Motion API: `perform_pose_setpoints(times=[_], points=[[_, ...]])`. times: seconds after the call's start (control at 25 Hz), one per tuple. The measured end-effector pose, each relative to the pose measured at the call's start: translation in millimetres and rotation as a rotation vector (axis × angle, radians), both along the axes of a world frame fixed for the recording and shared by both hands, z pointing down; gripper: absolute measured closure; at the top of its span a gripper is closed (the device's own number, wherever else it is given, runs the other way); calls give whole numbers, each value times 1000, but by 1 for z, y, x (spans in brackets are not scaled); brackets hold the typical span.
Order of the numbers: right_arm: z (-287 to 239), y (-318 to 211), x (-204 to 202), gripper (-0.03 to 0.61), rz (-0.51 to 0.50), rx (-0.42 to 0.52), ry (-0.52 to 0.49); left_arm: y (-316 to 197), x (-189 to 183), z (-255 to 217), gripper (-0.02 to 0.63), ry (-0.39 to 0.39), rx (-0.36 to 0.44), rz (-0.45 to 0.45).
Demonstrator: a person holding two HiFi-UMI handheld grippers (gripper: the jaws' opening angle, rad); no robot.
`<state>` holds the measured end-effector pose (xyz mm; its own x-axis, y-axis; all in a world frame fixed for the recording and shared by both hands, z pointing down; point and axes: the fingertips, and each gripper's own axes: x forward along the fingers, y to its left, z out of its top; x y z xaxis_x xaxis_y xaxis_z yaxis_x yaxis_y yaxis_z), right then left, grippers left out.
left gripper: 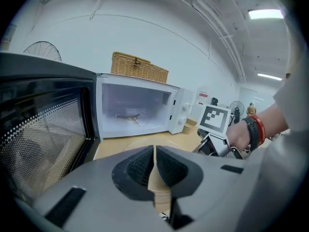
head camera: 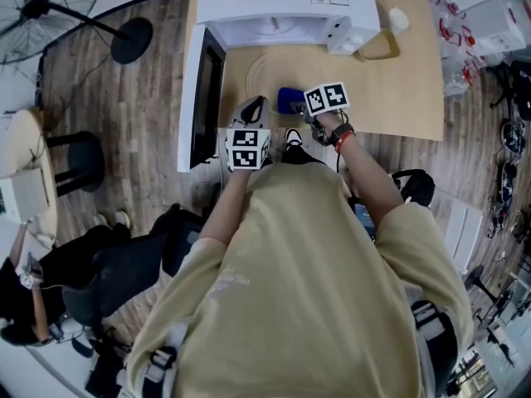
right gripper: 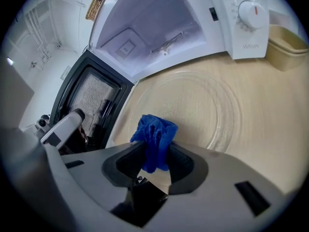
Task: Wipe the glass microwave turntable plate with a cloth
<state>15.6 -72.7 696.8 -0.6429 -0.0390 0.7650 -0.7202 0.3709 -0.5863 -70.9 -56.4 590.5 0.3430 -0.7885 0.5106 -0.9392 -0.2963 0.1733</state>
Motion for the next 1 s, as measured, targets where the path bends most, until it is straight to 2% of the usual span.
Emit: perform_pose_setpoints(times=[0.44, 1.0], points=[[0, -2, 48, 430, 113, 4, 29, -7, 36, 7, 580, 14, -13, 100], [-1, -4, 81, 430, 293, 16, 18, -10, 68, 17, 580, 18, -35, 209]])
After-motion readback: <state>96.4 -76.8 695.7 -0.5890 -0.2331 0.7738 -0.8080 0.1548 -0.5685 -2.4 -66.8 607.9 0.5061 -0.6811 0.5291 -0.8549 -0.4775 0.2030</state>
